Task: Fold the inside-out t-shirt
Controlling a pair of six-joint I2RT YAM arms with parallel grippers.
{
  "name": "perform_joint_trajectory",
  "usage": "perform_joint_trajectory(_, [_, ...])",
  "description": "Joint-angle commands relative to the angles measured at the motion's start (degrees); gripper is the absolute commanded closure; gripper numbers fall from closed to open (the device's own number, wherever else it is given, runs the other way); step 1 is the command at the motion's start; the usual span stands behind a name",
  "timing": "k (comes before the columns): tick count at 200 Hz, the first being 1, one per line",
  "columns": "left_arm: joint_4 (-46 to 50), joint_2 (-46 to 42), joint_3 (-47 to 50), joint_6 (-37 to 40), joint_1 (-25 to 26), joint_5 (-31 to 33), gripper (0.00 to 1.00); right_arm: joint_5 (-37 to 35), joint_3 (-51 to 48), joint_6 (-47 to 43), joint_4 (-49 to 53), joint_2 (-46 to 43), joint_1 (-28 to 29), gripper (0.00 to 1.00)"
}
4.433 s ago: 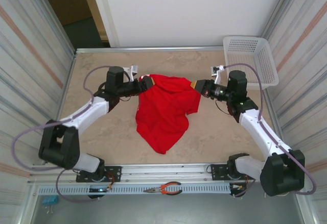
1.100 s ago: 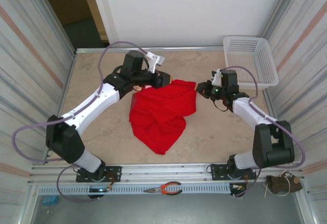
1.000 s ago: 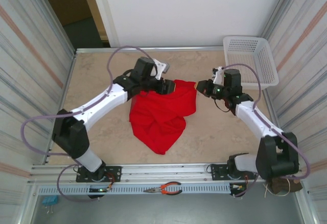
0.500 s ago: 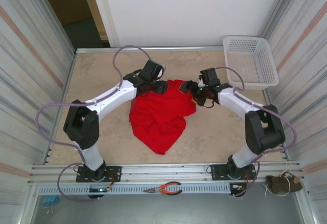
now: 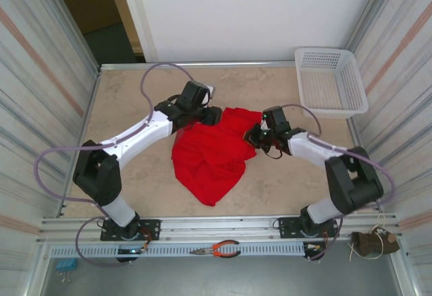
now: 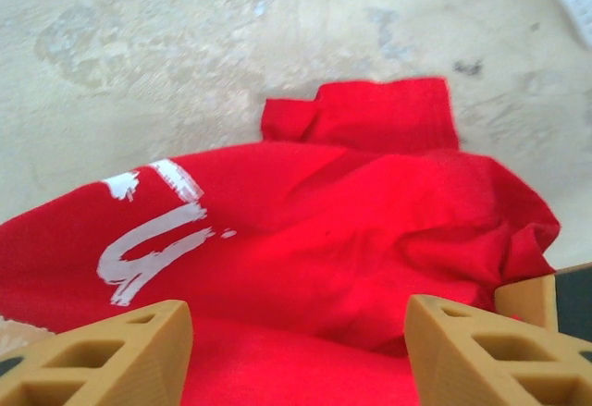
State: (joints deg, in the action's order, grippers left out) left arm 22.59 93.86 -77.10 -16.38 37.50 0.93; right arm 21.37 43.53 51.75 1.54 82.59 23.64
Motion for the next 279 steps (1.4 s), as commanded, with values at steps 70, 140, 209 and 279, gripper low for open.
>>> perform_joint_trajectory(70, [-3.18, 3.75, -4.28, 2.75, -0.22, -11.47, 0.28, 15.97, -2.27, -13.93, -15.69, -13.86, -6.15, 0.99])
perform_joint_trajectory(140, [-22.20, 7.39, 3.84, -3.14, 0.33, -33.56, 0.30, 15.81, -1.78, -13.42, -16.04, -13.00, -6.41, 1.00])
perform_joint_trajectory(209, [-47.21, 1.51, 15.39, -19.67, -3.89, -40.87, 1.00, 14.69, -4.76, -12.67, -16.56, -14.72, -8.63, 1.00])
perform_joint_trajectory(279, [-36.04, -2.40, 12.59, -12.83, -3.47, -37.36, 0.55, 17.51, -5.14, -11.31, -18.10, -16.05, -10.10, 1.00])
